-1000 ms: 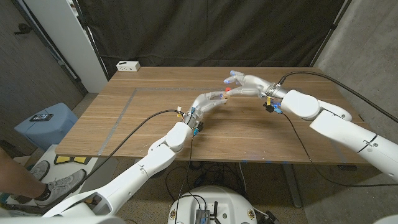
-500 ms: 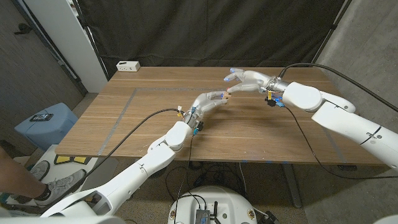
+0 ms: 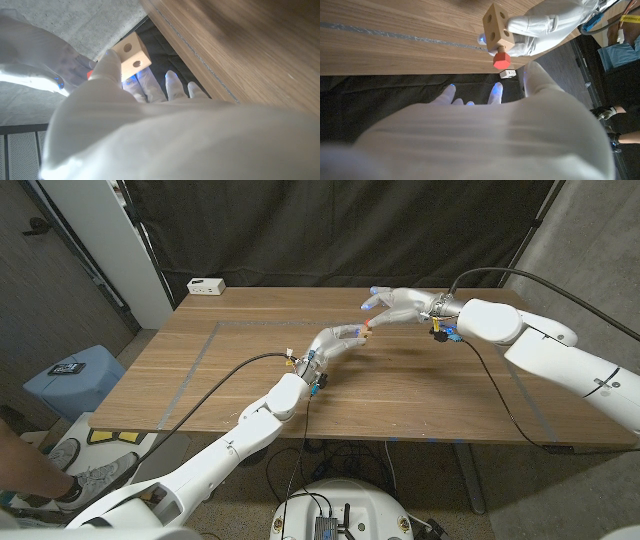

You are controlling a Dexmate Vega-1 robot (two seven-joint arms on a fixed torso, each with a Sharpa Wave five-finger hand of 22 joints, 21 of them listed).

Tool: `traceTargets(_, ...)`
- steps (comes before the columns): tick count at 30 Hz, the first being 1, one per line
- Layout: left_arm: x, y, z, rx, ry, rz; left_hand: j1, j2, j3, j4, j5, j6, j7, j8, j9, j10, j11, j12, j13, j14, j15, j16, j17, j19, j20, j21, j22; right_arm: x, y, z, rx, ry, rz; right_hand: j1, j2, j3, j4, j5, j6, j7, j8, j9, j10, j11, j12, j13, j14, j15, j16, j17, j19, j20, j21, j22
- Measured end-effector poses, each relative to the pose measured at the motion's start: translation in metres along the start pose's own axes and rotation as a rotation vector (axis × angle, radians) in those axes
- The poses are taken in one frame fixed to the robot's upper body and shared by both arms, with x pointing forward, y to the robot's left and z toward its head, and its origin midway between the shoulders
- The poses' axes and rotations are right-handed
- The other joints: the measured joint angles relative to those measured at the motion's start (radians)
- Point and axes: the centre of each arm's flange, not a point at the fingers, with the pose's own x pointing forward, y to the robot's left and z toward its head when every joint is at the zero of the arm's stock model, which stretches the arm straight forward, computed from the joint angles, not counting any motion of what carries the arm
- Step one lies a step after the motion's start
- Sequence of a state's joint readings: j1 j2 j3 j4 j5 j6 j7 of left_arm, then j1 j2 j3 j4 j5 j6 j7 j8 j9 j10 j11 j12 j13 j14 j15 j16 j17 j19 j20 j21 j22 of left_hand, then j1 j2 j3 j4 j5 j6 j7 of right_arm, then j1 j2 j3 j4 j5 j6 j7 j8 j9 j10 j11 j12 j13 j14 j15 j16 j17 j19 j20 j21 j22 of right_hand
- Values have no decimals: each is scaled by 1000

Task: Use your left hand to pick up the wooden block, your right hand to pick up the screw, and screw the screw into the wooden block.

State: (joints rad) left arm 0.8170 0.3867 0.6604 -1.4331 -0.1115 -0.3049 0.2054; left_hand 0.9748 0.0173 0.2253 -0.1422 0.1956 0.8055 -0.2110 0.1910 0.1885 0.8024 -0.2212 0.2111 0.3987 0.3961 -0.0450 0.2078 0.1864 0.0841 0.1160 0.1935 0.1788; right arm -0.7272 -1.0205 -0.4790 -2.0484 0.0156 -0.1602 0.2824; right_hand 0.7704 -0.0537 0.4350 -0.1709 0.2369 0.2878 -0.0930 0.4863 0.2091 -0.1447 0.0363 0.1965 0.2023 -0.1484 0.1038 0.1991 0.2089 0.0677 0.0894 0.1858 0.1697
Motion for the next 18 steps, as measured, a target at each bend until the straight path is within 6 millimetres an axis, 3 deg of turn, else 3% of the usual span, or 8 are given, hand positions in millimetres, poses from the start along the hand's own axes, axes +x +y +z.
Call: traceTargets(18,3,-5,-2,-18,-23,3,0,0,-4,4,0,0,0,0,0,0,0,0,0,0,0,0,0,0,0,0,0,0,-20,7,-101,38,60,16,-5,6,0,0,14,7,0,0,-8,11,0,0,-6,5,0,0,-5,5,0,0)
